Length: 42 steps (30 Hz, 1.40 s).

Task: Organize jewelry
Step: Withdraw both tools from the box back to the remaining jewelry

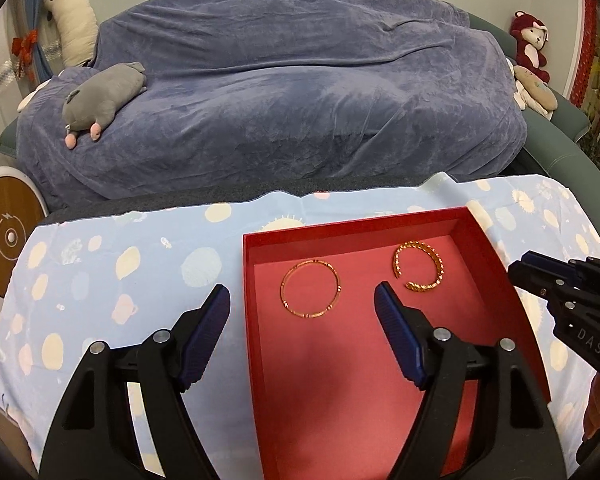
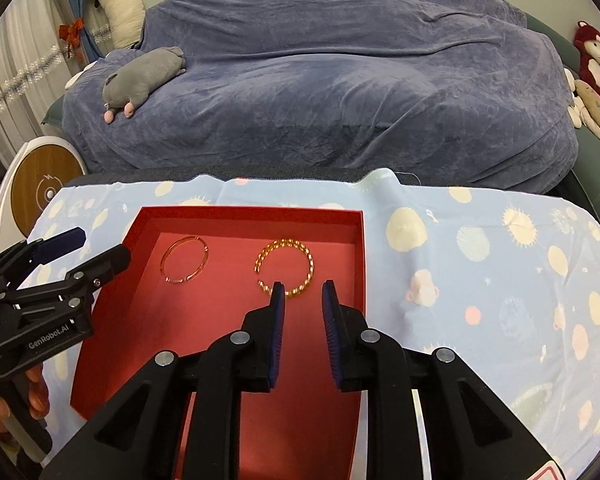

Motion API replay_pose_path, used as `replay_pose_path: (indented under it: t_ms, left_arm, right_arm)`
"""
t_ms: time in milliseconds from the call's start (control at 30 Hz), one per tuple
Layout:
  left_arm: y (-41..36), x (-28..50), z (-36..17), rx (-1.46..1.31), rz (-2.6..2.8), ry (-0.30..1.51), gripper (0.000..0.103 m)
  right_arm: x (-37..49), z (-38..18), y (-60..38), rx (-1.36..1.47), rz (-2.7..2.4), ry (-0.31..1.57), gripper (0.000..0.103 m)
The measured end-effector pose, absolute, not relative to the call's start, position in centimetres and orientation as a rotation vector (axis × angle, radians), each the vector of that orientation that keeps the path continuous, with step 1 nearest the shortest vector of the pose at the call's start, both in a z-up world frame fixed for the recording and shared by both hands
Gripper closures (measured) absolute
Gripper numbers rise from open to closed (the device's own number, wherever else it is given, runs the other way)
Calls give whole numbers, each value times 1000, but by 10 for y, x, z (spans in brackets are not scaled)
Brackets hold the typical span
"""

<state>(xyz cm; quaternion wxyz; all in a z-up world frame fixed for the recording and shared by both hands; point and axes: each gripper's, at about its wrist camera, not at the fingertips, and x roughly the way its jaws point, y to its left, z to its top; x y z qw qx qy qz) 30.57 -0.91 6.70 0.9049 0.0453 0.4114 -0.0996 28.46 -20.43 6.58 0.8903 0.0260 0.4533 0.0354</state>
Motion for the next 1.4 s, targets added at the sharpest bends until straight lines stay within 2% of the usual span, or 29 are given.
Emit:
replay_pose_path:
  t_ms: [333, 700, 1067, 1300, 1400]
  left_arm:
    - [1, 191, 77, 74, -207, 867, 32]
    - [-2, 100, 35, 65, -191, 964, 32]
    - [-4, 83, -1, 48, -179, 1027, 47]
    - [-9, 87, -10, 39, -192, 1047, 52]
    - [-15, 90, -16, 53, -214, 1074, 69]
  right_arm:
    - [168, 69, -210, 39, 50, 974, 81]
    - [78, 35, -206, 88, 7, 1045, 80]
    - [52, 11, -201, 130, -1, 1085, 80]
    - [57, 7, -197, 134, 12, 1086, 80]
    - [59, 6, -195, 134, 17, 1087, 80]
